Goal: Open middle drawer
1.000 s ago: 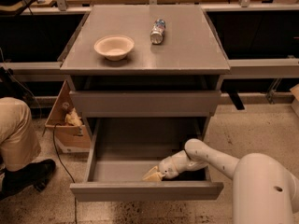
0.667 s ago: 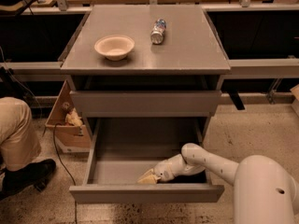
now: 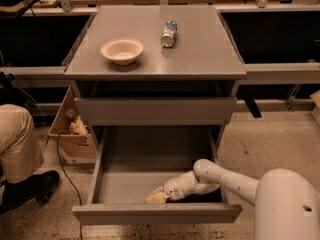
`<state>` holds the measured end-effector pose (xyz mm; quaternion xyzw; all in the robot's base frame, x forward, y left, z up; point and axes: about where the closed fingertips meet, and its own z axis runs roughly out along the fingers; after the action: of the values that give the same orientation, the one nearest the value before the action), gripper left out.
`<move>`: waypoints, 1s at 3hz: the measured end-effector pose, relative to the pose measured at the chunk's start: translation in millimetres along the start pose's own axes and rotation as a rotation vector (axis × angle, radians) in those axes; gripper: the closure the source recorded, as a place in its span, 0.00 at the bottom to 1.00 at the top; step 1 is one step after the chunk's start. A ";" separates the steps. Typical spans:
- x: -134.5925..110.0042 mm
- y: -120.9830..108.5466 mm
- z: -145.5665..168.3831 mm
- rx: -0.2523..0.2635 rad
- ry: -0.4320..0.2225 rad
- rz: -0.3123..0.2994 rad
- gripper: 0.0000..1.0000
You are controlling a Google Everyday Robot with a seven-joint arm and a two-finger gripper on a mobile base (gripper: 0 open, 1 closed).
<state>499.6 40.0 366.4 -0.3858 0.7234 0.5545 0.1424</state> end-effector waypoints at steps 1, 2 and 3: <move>8.5 8.0 0.1 -0.013 0.029 0.009 1.00; 12.1 10.1 0.0 -0.019 0.043 0.011 1.00; 11.7 10.0 -1.3 -0.015 0.049 0.007 1.00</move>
Offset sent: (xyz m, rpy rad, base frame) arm -0.0198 -0.0112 -0.0011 -0.0381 0.0273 0.0530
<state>485.0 35.0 366.4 -0.3979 0.7239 0.5507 0.1199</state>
